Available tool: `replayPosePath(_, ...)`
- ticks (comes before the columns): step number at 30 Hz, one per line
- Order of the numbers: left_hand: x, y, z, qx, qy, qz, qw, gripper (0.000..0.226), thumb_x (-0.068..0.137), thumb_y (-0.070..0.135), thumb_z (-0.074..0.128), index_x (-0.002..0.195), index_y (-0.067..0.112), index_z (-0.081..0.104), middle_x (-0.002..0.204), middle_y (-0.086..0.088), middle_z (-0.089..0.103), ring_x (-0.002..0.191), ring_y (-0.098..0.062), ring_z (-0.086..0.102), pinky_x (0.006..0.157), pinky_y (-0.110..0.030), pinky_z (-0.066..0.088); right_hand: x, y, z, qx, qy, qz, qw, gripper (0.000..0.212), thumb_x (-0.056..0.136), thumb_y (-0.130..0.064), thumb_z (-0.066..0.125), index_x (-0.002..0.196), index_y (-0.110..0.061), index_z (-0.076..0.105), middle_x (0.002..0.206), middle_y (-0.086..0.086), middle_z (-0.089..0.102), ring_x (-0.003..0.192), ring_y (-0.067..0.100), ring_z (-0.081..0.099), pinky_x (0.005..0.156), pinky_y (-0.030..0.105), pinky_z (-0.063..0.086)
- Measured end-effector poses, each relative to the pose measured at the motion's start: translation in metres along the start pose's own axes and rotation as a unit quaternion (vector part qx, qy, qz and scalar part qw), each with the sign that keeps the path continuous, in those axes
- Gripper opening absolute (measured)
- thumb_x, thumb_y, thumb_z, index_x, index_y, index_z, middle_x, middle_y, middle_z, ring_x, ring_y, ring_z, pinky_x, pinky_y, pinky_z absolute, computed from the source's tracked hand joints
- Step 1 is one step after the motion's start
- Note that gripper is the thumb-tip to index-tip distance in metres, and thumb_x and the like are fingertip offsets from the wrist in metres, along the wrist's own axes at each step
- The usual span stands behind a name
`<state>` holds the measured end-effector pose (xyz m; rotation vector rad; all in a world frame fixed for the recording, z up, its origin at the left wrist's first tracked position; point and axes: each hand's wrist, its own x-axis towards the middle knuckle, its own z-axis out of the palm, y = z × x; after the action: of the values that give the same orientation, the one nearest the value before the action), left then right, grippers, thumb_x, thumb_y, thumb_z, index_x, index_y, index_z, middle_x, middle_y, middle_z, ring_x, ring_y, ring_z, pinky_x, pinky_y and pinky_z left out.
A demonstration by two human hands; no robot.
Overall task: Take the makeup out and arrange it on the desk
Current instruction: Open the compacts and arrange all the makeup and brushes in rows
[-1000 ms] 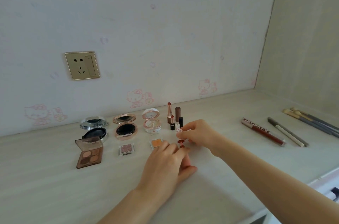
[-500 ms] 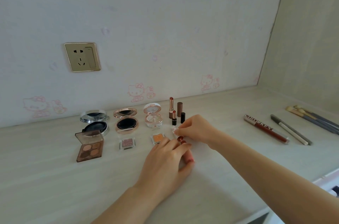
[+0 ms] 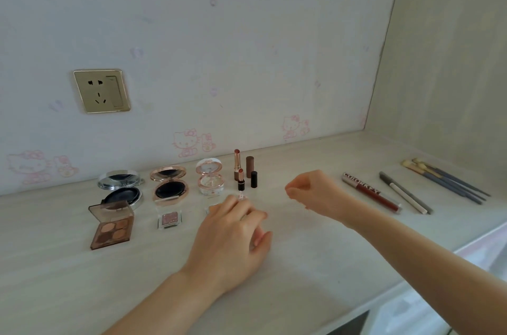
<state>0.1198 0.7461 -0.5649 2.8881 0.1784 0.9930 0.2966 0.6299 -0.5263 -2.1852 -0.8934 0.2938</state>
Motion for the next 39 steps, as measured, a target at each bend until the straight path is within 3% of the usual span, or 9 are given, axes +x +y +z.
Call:
replayPosePath(3,0.017,0.008,0.002,-0.003,0.002,0.023,1.000,0.029,0.082,0.038,0.050,0.094,0.023,0.071,0.083,0.014,0.059,0.089,-0.012,0.053,0.067,-0.030,0.051,-0.014,0.015,-0.025,-0.083,0.040,-0.009,0.996,0.018,0.090,-0.025,0.058,0.102,-0.022,0.070,0.096,-0.007,0.069,0.096,0.012,0.063,0.082,0.023,0.048)
replayPosePath(6,0.044,0.021,0.011,-0.029,-0.002,0.027,0.999,0.026,0.085,0.033,0.049,0.094,0.022,0.071,0.086,0.013,0.061,0.092,-0.011,0.052,0.073,-0.028,0.050,-0.025,0.036,-0.046,-0.148,0.073,-0.029,0.986,0.020,0.090,-0.027,0.056,0.106,-0.023,0.067,0.090,-0.012,0.063,0.098,0.012,0.062,0.086,0.025,0.047)
replayPosePath(10,0.081,0.044,0.033,-0.082,-0.055,-0.007,0.995,0.021,0.090,0.025,0.053,0.104,0.023,0.069,0.097,0.010,0.062,0.105,-0.010,0.047,0.084,-0.029,0.045,-0.037,0.062,-0.069,-0.192,0.117,-0.035,0.974,0.022,0.092,-0.026,0.054,0.111,-0.022,0.065,0.092,-0.011,0.064,0.094,0.012,0.060,0.076,0.021,0.041)
replayPosePath(12,0.097,0.056,0.048,-0.111,-0.085,-0.022,0.990,0.022,0.091,0.025,0.052,0.106,0.023,0.068,0.102,0.008,0.062,0.108,-0.010,0.046,0.087,-0.032,0.046,-0.040,0.075,-0.078,-0.221,0.131,-0.032,0.966,0.025,0.093,-0.026,0.052,0.114,-0.022,0.064,0.105,-0.006,0.065,0.101,0.015,0.057,0.079,0.023,0.042)
replayPosePath(19,0.146,0.087,0.101,-0.182,-0.167,-0.088,0.965,0.034,0.089,0.022,0.055,0.122,0.018,0.060,0.123,-0.003,0.060,0.121,-0.022,0.045,0.101,-0.029,0.037,-0.044,0.115,-0.097,-0.277,0.171,-0.026,0.945,0.027,0.094,-0.027,0.051,0.119,-0.021,0.059,0.114,-0.002,0.058,0.105,0.021,0.048,0.085,0.031,0.044)
replayPosePath(24,0.169,0.099,0.125,-0.145,-0.208,-0.123,0.960,0.048,0.090,0.027,0.054,0.137,0.019,0.045,0.135,-0.010,0.052,0.133,-0.030,0.031,0.106,-0.035,0.034,-0.044,0.126,-0.101,-0.300,0.174,-0.023,0.938,0.027,0.094,-0.032,0.051,0.118,-0.023,0.059,0.112,-0.004,0.058,0.103,0.018,0.046,0.082,0.032,0.048)
replayPosePath(28,0.176,0.101,0.136,-0.118,-0.250,-0.108,0.955,0.051,0.091,0.031,0.050,0.140,0.026,0.039,0.139,-0.005,0.049,0.134,-0.031,0.026,0.104,-0.036,0.029,-0.044,0.130,-0.099,-0.316,0.160,-0.025,0.935,0.021,0.093,-0.030,0.050,0.110,-0.025,0.062,0.106,-0.004,0.056,0.101,0.017,0.044,0.078,0.033,0.049)
replayPosePath(39,0.168,0.097,0.139,-0.109,-0.237,-0.096,0.961,0.040,0.091,0.037,0.050,0.130,0.029,0.047,0.134,0.000,0.053,0.129,-0.030,0.033,0.103,-0.041,0.030,-0.046,0.133,-0.095,-0.336,0.161,-0.040,0.927,0.023,0.092,-0.031,0.052,0.114,-0.026,0.057,0.109,-0.004,0.057,0.102,0.017,0.042,0.079,0.028,0.046)
